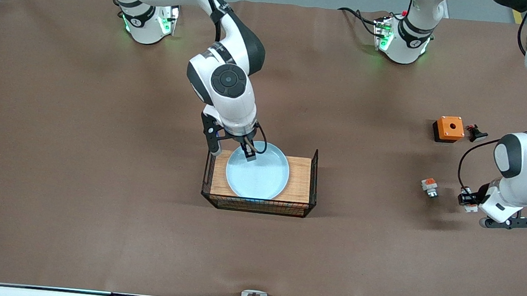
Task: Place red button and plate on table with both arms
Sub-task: 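Place the button beside the other button with the left gripper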
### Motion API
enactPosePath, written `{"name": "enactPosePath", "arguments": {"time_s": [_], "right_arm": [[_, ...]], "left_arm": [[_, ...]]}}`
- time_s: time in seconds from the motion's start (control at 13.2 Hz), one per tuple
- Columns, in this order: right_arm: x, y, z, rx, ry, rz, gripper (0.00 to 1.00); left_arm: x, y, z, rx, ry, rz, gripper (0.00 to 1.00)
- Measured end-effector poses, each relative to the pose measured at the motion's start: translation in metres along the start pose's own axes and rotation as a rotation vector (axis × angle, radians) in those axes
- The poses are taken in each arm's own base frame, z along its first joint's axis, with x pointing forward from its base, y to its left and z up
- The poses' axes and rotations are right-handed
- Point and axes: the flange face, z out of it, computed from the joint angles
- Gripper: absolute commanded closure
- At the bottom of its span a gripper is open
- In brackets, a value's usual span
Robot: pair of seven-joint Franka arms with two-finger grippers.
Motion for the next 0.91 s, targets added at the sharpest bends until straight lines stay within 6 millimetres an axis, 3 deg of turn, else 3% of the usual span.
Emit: {"name": "enactPosePath", "arguments": {"time_s": [0.15,0.23,0.3,0.38,0.45,0.53,0.76,0.91], "right_arm": [[0.0,0.0,0.0,0.001,0.0,-0.001,0.53],[-0.001,0.0,0.0,0.003,-0.001,-0.001,0.56],[-0.001,-0.001,-0.001,0.006,-0.002,-0.001,0.6],[-0.001,-0.001,0.0,0.007,-0.002,-0.001,0.62],[-0.001,-0.001,0.0,0.008,-0.002,-0.002,0.63],[-0.001,-0.001,0.0,0.009,0.0,-0.003,0.68],[0.0,-0.001,0.002,0.022,0.036,-0.028,0.82],[-0.004,0.0,0.005,0.023,0.045,-0.041,0.95]], "left_arm": [[-0.003,0.002,0.012,-0.004,-0.005,0.009,0.96],[-0.006,0.004,0.017,-0.006,-0.005,0.012,0.85],[-0.01,0.005,0.023,-0.008,-0.006,0.014,0.7],[-0.012,0.006,0.027,-0.009,-0.007,0.016,0.48],[-0.013,0.007,0.028,-0.01,-0.006,0.016,0.12],[-0.013,0.007,0.029,-0.01,-0.004,0.017,0.01],[-0.008,0.011,0.016,-0.011,0.021,0.025,0.01],[0.0,0.027,-0.019,-0.02,0.069,0.051,0.01]]}}
